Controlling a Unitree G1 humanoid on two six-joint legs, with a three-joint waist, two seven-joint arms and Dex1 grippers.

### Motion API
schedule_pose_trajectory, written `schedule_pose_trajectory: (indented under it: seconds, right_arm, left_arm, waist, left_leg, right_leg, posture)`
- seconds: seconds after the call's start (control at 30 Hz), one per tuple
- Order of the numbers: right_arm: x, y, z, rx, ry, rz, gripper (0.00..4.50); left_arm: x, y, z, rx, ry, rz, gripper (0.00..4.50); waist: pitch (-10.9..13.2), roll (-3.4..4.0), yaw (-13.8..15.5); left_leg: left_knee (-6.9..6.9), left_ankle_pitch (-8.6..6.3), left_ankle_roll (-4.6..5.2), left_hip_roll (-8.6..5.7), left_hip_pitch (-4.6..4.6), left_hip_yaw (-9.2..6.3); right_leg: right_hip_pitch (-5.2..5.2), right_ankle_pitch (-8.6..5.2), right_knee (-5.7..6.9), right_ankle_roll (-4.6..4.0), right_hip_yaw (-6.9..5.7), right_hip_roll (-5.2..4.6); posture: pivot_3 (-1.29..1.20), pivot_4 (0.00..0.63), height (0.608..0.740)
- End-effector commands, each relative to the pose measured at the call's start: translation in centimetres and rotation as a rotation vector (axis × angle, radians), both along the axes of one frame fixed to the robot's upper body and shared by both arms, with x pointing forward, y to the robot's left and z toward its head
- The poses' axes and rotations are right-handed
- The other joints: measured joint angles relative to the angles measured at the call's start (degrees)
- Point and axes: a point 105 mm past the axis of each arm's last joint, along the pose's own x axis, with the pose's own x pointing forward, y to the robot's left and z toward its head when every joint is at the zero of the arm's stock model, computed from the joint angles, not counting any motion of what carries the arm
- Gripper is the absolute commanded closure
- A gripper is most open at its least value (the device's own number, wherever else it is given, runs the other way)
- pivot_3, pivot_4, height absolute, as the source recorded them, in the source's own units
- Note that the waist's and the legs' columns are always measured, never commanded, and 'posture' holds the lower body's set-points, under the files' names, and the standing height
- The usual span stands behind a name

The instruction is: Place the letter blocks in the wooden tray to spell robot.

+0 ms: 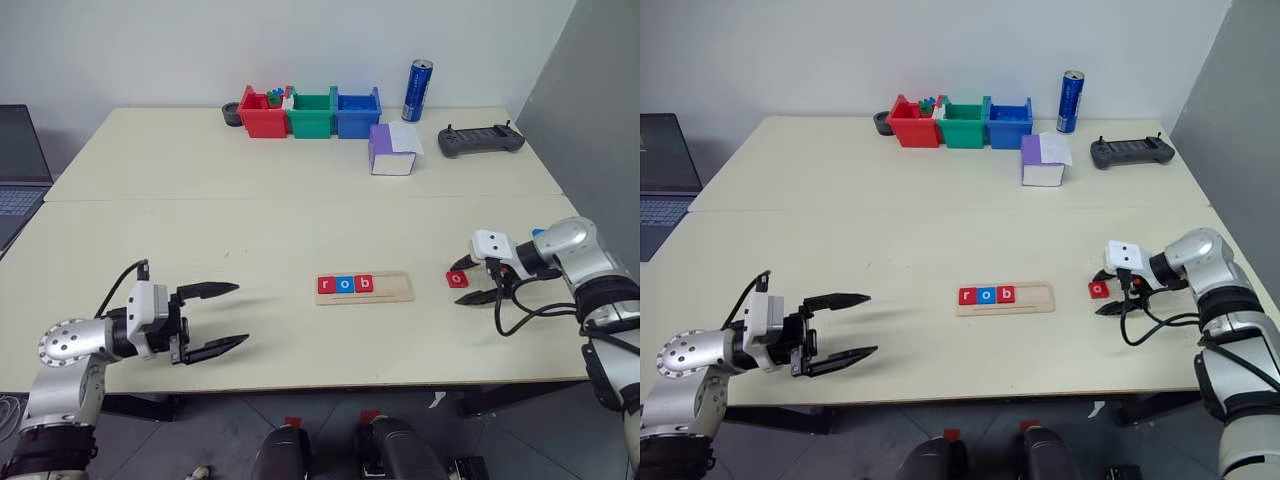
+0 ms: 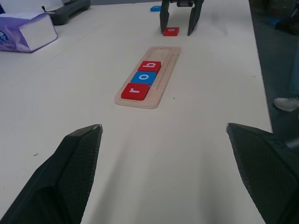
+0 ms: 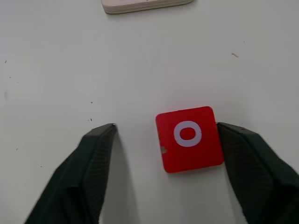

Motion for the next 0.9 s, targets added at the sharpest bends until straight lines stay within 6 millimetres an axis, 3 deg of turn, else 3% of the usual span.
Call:
schedule_pose_trajectory:
  seconds: [0.03, 0.1, 0.2, 0.33, 0.43, 0.5, 0.57, 0.67, 0.9]
  right_arm:
    - [0.1, -0.3, 0.1, -0.028, 0.005, 0.003, 2.32]
    - [0.0, -0.5, -0.1, -0.043, 0.008, -0.001, 3.0]
    - [0.0, -0.7, -0.2, -0.069, 0.002, 0.011, 3.05]
    - [0.4, 0.9, 1.5, -0.038, -0.04, 0.071, 3.05]
    - [1.0, 4.6, 3.8, 0.043, -0.086, 0.122, 3.05]
    - [0.3, 7.7, 4.9, 0.111, -0.095, 0.19, 3.05]
    - [-0.5, 10.7, 4.3, 0.14, -0.118, 0.245, 3.05]
    - [-0.2, 13.2, 3.4, 0.161, -0.169, 0.202, 3.05]
    - [0.6, 12.9, 2.6, 0.112, -0.17, 0.132, 3.05]
  left_arm:
    - [-0.1, 0.3, 1.0, 0.016, -0.036, 0.003, 0.0]
    - [-0.1, 0.3, 1.0, 0.018, -0.034, 0.005, 0.0]
    - [-0.2, 0.4, 0.9, 0.02, -0.033, 0.007, 0.0]
    - [-0.2, 0.5, 0.9, 0.023, -0.031, 0.008, 0.0]
    - [-0.1, 0.5, 0.9, 0.024, -0.03, 0.007, 0.0]
    - [-0.1, 0.4, 0.8, 0.023, -0.029, 0.007, 0.0]
    - [-0.1, 0.2, 0.7, 0.02, -0.03, 0.007, 0.0]
    - [-0.2, 0.1, 0.6, 0.017, -0.031, 0.01, 0.0]
    - [-0.6, 0.4, 0.3, 0.02, -0.025, 0.025, 0.0]
  waist:
    - [0.0, 0.0, 0.0]
    - [0.0, 0.0, 0.0]
    - [-0.01, 0.0, 0.01]
    - [-0.01, 0.0, 0.03]
    - [0.01, 0.03, -0.42]
    - [0.0, 0.03, -0.57]
    - [-0.01, 0.03, -0.32]
    - [-0.01, 0.04, 0.01]
    - [-0.02, 0.01, 0.74]
  left_leg:
    - [0.0, 0.0, 0.0, 0.0, 0.01, 0.0]
    - [0.01, 0.0, 0.0, 0.0, 0.02, 0.0]
    - [0.01, 0.0, 0.0, 0.0, 0.03, 0.0]
    - [0.03, 0.0, 0.0, 0.0, 0.03, 0.0]
    - [0.01, 0.0, 0.0, 0.01, 0.03, 0.01]
    - [0.0, 0.0, 0.0, 0.08, 0.05, 0.03]
    - [-0.04, 0.01, -0.01, 0.11, 0.06, -0.04]
    - [-0.04, 0.0, -0.02, 0.1, 0.02, -0.11]
    - [0.07, -0.01, 0.0, -0.12, -0.09, -0.04]
  right_leg:
    - [0.0, 0.0, 0.0, 0.0, 0.01, 0.0]
    - [0.02, 0.0, 0.0, 0.0, 0.0, 0.0]
    - [0.04, 0.0, 0.0, 0.0, 0.0, -0.01]
    - [0.05, 0.0, 0.0, 0.0, 0.0, -0.02]
    - [0.01, 0.0, 0.04, 0.0, 0.01, -0.01]
    - [-0.02, 0.0, 0.09, -0.01, 0.0, 0.01]
    - [-0.03, 0.0, 0.12, -0.01, -0.07, 0.04]
    - [-0.01, -0.01, 0.1, -0.02, -0.14, 0.03]
    - [0.0, -0.01, -0.02, -0.02, -0.08, -0.19]
  posture:
    - [0.0, 0.15, 0.74]
    - [0.0, 0.15, 0.74]
    - [0.0, 0.15, 0.74]
    - [0.0, 0.15, 0.74]
    - [0.0, 0.15, 0.74]
    - [0.0, 0.15, 0.74]
    - [0.0, 0.15, 0.74]
    - [0.0, 0.15, 0.74]
    - [0.0, 0.15, 0.74]
